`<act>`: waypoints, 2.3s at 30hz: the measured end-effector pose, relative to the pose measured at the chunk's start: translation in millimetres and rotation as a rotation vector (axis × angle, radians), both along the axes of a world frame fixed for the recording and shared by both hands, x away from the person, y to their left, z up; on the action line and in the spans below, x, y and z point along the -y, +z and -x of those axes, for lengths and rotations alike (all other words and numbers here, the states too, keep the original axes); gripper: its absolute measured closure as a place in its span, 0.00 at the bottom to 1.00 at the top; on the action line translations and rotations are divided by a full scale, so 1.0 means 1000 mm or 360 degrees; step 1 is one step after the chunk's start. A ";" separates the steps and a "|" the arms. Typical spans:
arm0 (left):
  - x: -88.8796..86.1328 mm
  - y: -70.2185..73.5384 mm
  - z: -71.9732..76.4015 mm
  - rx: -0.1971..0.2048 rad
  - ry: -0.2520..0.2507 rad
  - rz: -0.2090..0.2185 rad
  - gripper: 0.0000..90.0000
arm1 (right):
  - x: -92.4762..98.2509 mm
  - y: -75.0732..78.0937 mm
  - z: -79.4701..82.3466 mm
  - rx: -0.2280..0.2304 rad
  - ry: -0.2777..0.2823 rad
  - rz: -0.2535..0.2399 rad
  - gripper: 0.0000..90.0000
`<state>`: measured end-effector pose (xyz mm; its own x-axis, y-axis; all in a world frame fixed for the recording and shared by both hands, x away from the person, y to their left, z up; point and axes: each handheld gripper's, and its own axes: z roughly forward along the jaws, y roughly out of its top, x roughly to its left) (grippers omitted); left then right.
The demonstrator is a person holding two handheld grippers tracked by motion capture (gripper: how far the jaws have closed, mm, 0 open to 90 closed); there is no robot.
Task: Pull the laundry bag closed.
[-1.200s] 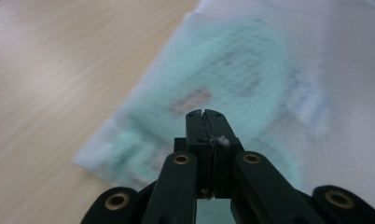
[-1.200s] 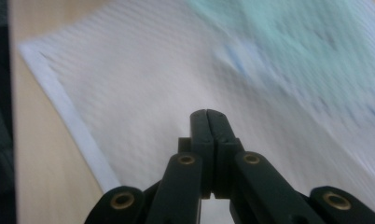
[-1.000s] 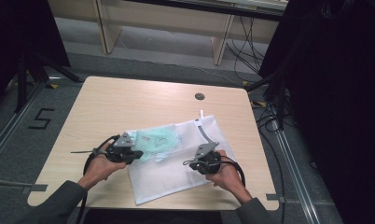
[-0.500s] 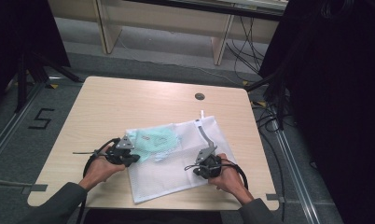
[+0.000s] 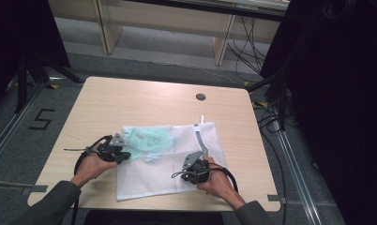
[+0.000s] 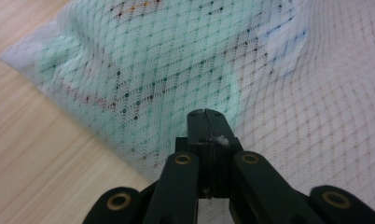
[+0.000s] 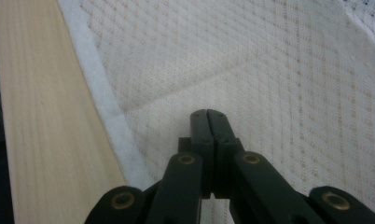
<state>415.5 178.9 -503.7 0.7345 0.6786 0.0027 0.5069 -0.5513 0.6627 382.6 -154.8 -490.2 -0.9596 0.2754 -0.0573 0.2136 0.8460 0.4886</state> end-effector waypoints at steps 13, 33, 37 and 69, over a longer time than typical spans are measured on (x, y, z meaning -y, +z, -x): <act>-0.026 -0.001 0.004 -0.0012 0.0006 -0.0091 1.00 | -0.025 -0.001 0.003 -0.0015 0.0063 -0.0019 1.00; -0.003 0.022 0.019 0.0105 -0.0082 0.0119 0.95 | 0.044 0.030 0.002 -0.0049 -0.0018 -0.0123 1.00; 0.018 0.027 0.033 0.0032 -0.0156 0.0403 0.90 | 0.056 0.025 0.003 -0.0097 -0.0028 -0.0111 0.94; 0.056 0.021 0.055 0.0028 -0.0361 0.0268 0.45 | 0.053 0.012 0.009 -0.0249 0.0129 -0.0015 0.83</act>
